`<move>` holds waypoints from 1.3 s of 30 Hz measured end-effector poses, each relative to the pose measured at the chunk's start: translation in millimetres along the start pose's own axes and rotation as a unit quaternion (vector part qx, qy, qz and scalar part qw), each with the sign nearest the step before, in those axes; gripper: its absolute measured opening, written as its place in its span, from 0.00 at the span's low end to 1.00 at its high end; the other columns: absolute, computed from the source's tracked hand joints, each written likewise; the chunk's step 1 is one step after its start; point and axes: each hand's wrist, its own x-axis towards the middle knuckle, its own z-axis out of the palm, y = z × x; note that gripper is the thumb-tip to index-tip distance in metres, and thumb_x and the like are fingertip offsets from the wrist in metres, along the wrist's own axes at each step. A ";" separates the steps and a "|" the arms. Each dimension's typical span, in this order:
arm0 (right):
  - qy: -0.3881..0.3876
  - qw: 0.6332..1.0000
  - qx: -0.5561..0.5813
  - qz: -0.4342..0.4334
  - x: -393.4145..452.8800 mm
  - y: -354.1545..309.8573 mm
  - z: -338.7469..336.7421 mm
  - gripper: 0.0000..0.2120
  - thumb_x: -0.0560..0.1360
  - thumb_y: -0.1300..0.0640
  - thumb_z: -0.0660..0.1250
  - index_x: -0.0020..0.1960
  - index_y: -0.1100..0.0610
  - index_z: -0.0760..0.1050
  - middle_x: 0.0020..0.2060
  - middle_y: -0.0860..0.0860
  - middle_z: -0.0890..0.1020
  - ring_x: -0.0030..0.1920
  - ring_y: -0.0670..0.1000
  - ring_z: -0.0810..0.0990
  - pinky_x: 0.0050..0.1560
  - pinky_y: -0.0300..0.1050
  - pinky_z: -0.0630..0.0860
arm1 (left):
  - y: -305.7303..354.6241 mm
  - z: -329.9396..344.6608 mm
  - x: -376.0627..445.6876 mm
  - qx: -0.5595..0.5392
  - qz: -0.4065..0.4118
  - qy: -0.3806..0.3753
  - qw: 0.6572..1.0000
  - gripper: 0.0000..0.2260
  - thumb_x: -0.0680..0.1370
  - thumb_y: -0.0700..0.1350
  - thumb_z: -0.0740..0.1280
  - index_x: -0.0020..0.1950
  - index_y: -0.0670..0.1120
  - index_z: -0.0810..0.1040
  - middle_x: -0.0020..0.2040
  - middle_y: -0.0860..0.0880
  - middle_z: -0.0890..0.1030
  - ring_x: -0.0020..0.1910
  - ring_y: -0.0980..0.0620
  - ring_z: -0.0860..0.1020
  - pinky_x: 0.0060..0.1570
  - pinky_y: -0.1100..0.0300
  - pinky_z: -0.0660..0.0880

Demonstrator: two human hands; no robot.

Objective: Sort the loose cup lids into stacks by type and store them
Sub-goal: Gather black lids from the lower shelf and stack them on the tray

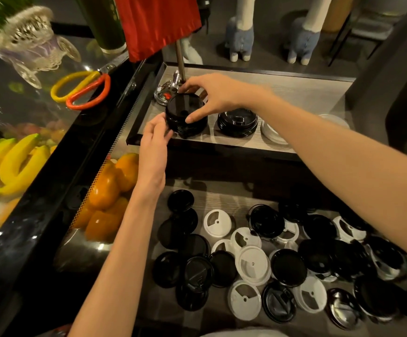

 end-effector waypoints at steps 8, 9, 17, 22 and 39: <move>0.002 1.000 -0.011 0.013 -9.0 0.2 10.1 0.40 0.74 0.40 0.75 0.80 0.52 0.64 0.75 0.51 0.73 0.74 0.52 0.71 0.70 0.43 0.67 | -5.3 -5.8 6.4 0.077 0.003 -0.032 0.996 0.21 0.87 0.53 0.56 0.79 0.50 0.68 0.76 0.51 0.72 0.72 0.56 0.73 0.76 0.51 0.67; 0.001 1.000 -0.018 0.017 -12.7 -2.9 10.9 0.42 0.74 0.39 0.75 0.81 0.53 0.62 0.76 0.51 0.71 0.75 0.53 0.70 0.71 0.43 0.66 | -4.7 -6.5 4.8 0.089 0.010 -0.031 0.996 0.21 0.86 0.53 0.56 0.79 0.50 0.68 0.75 0.51 0.73 0.71 0.57 0.73 0.75 0.51 0.68; 0.242 0.954 0.174 -0.040 -113.6 -38.8 78.5 0.11 0.79 0.53 0.72 0.60 0.53 0.79 0.52 0.45 0.83 0.51 0.43 0.82 0.51 0.36 0.79 | -45.1 -33.0 -63.4 0.226 0.176 0.021 0.958 0.07 0.85 0.44 0.63 0.60 0.48 0.79 0.55 0.54 0.81 0.55 0.58 0.80 0.55 0.63 0.76; 0.042 0.969 0.224 0.097 -152.2 -13.9 199.2 0.13 0.78 0.56 0.74 0.61 0.52 0.78 0.50 0.46 0.83 0.49 0.45 0.83 0.52 0.46 0.82 | -167.4 -74.0 -79.0 0.399 -0.014 -0.060 0.915 0.11 0.77 0.42 0.74 0.58 0.46 0.79 0.55 0.45 0.81 0.56 0.45 0.81 0.56 0.48 0.79; -0.097 0.985 0.053 0.132 -63.0 9.4 308.5 0.25 0.79 0.50 0.72 0.72 0.55 0.68 0.80 0.57 0.59 0.77 0.63 0.63 0.75 0.58 0.65 | -237.3 -82.0 -84.0 0.451 -0.142 -0.074 0.878 0.39 0.70 0.49 0.80 0.77 0.49 0.66 0.73 0.45 0.68 0.74 0.40 0.63 0.70 0.42 0.69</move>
